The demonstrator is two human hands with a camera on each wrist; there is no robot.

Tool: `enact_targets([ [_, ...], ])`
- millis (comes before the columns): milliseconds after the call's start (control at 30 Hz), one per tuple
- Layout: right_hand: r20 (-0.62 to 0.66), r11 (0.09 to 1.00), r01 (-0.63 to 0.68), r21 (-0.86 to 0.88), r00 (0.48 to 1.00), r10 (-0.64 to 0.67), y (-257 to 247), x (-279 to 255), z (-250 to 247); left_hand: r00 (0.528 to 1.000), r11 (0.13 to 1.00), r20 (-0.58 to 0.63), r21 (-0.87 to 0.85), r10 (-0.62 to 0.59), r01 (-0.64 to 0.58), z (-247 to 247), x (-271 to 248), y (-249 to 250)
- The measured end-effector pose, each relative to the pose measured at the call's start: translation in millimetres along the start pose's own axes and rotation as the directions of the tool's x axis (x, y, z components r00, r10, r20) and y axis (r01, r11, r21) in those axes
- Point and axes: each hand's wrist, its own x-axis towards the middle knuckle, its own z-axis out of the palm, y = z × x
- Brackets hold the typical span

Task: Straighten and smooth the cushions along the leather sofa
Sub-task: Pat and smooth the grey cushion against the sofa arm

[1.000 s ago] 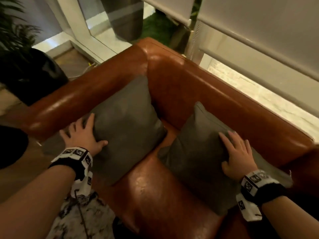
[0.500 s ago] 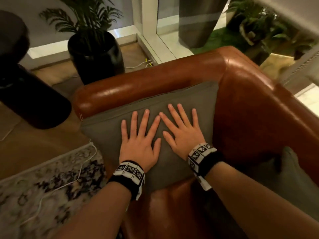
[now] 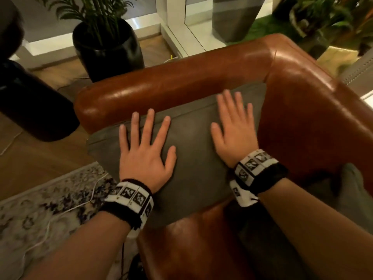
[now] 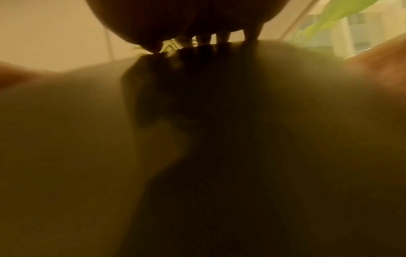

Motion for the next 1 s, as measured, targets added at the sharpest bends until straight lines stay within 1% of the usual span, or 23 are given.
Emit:
enact_targets([
  [33, -0.013, 0.997, 0.079, -0.009, 0.997, -0.079, -20, -6, 9, 1.0, 1.0, 0.006, 0.01, 0.008, -0.008, 1, 7, -1],
  [67, -0.015, 0.991, 0.128, -0.027, 0.992, -0.128, -36, -15, 22, 1.0, 1.0, 0.007, 0.016, 0.0, 0.0, 3, 15, -5],
  [100, -0.01, 0.99, 0.136, -0.041, 0.991, -0.136, -45, -29, 37, 1.0, 1.0, 0.01, 0.021, -0.006, 0.006, 6, 20, -9],
  [167, 0.01, 0.996, 0.076, -0.047, 0.997, -0.075, -46, -69, 72, 1.0, 0.999, 0.017, 0.04, 0.017, -0.017, 13, 25, -15],
  [233, 0.019, 0.998, 0.011, -0.057, 1.0, -0.01, -37, -116, 108, 0.999, 0.998, 0.021, 0.053, 0.035, -0.037, 18, 22, -17],
  [300, 0.072, 0.994, -0.001, -0.112, 0.997, 0.009, -27, -156, 129, 0.999, 0.998, 0.021, 0.051, 0.034, -0.035, 21, 19, -15],
  [367, 0.138, 0.995, 0.016, -0.101, 0.99, -0.002, -20, -182, 131, 0.999, 0.999, 0.034, 0.043, 0.029, -0.031, 20, 17, -14],
  [433, 0.145, 0.999, 0.026, -0.041, 0.989, -0.019, -14, -192, 117, 1.0, 0.999, 0.017, 0.043, 0.021, -0.022, 17, 14, -14],
  [500, 0.07, 1.0, 0.015, 0.016, 0.997, -0.016, -11, -182, 92, 0.999, 1.0, -0.046, 0.01, -0.015, 0.015, 11, 7, -7],
  [533, 0.02, 0.999, 0.019, 0.038, 1.0, -0.019, -11, -170, 78, 0.996, 0.999, -0.087, -0.02, -0.033, 0.031, 10, 1, -1],
  [567, -0.03, 0.999, 0.032, 0.04, 0.999, -0.031, -11, -152, 63, 0.993, 0.998, -0.117, -0.05, -0.033, 0.028, 9, -6, 7],
  [600, -0.059, 0.999, 0.051, 0.019, 0.997, -0.05, -12, -130, 49, 0.992, 0.998, -0.124, -0.07, -0.009, 0.001, 11, -13, 16],
  [633, -0.06, 0.997, 0.072, -0.015, 0.996, -0.073, -14, -104, 39, 0.993, 0.996, -0.111, -0.073, 0.035, -0.043, 14, -20, 26],
  [700, 0.003, 0.985, 0.145, -0.093, 0.989, -0.145, -22, -56, 27, 0.992, 0.994, -0.071, -0.04, 0.103, -0.106, 25, -28, 35],
  [733, 0.052, 0.969, 0.201, -0.144, 0.979, -0.196, -23, -38, 27, 0.994, 0.994, -0.052, -0.023, 0.101, -0.102, 28, -29, 31],
  [767, 0.102, 0.945, 0.26, -0.197, 0.964, -0.244, -20, -25, 28, 0.997, 0.998, -0.037, -0.014, 0.068, -0.068, 31, -28, 21],
  [800, 0.142, 0.925, 0.293, -0.241, 0.954, -0.266, -11, -17, 29, 1.0, 1.0, -0.027, -0.011, 0.013, -0.014, 33, -26, 8],
  [833, 0.158, 0.924, 0.276, -0.265, 0.958, -0.241, 2, -10, 29, 0.998, 0.999, -0.024, -0.012, -0.05, 0.05, 33, -26, -9],
  [867, 0.148, 0.941, 0.206, -0.267, 0.974, -0.172, 17, -7, 28, 0.994, 0.994, -0.02, -0.019, -0.106, 0.106, 33, -26, -26],
  [900, 0.118, 0.962, 0.105, -0.253, 0.99, -0.077, 33, -6, 27, 0.991, 0.99, -0.011, -0.03, -0.137, 0.136, 32, -29, -41],
  [967, 0.082, 0.976, -0.069, -0.207, 0.993, 0.088, 52, -5, 19, 0.99, 0.989, -0.005, -0.054, -0.142, 0.141, 27, -34, -59],
  [1000, 0.075, 0.973, -0.112, -0.202, 0.989, 0.129, 52, -5, 16, 0.989, 0.987, -0.006, -0.061, -0.149, 0.148, 24, -36, -58],
])
